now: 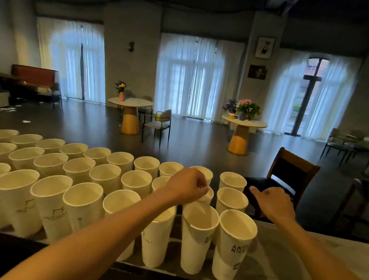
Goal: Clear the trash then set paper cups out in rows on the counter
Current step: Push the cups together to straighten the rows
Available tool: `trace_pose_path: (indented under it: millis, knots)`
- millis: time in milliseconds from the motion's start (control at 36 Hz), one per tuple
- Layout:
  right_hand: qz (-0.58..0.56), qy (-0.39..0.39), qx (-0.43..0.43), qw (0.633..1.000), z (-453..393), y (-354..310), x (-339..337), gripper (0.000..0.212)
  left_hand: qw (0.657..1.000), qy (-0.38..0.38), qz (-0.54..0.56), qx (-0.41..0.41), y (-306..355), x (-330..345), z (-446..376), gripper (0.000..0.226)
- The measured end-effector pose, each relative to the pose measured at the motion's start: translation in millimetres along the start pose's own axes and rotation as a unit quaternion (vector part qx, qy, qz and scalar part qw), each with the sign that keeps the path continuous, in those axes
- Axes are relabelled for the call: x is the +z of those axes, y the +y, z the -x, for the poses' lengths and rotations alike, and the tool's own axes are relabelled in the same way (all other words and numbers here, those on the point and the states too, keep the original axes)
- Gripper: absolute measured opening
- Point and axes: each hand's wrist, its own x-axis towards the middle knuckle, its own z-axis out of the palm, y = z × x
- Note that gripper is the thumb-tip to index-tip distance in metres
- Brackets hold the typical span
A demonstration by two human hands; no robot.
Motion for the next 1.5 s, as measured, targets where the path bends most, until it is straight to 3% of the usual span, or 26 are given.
trace_pose_path:
  millis: [194, 389, 611, 694, 806, 944, 1056, 1500]
  knots:
    - [-0.059, 0.081, -0.098, 0.99, 46.4, -44.1, -8.5, 0.025, 0.999, 0.037, 0.027, 0.013, -16.7, -44.1, 45.7, 0.018]
    - [-0.124, 0.025, -0.192, 0.973, 98.3, -130.4, 9.3, 0.004, 0.998, 0.054, 0.012, 0.036, -55.8, -113.9, 101.3, 0.015]
    - [-0.111, -0.09, -0.279, 0.949, 190.2, -241.2, 82.7, 0.011, 0.994, 0.08, -0.061, 0.035, -156.0, -212.4, 183.0, 0.01]
    - [-0.056, -0.137, -0.313, 0.938, 221.2, -279.6, 113.8, 0.014, 0.989, 0.075, -0.123, 0.044, -213.4, -239.9, 196.8, 0.027]
    - [0.001, -0.167, -0.309, 0.936, 240.3, -315.0, 147.8, 0.02, 0.976, -0.004, -0.205, 0.07, -262.5, -248.3, 201.3, 0.047]
    - [0.064, -0.163, -0.298, 0.938, 242.7, -323.9, 169.2, 0.019, 0.963, -0.04, -0.222, 0.151, -277.7, -230.7, 197.9, 0.035]
    - [0.075, -0.16, -0.287, 0.941, 241.3, -321.0, 172.8, 0.015, 0.96, -0.013, -0.221, 0.175, -282.8, -221.9, 191.6, 0.026]
    - [0.036, -0.139, -0.285, 0.948, 243.0, -317.6, 171.1, 0.019, 0.971, 0.027, -0.184, 0.152, -292.9, -229.9, 207.6, 0.036]
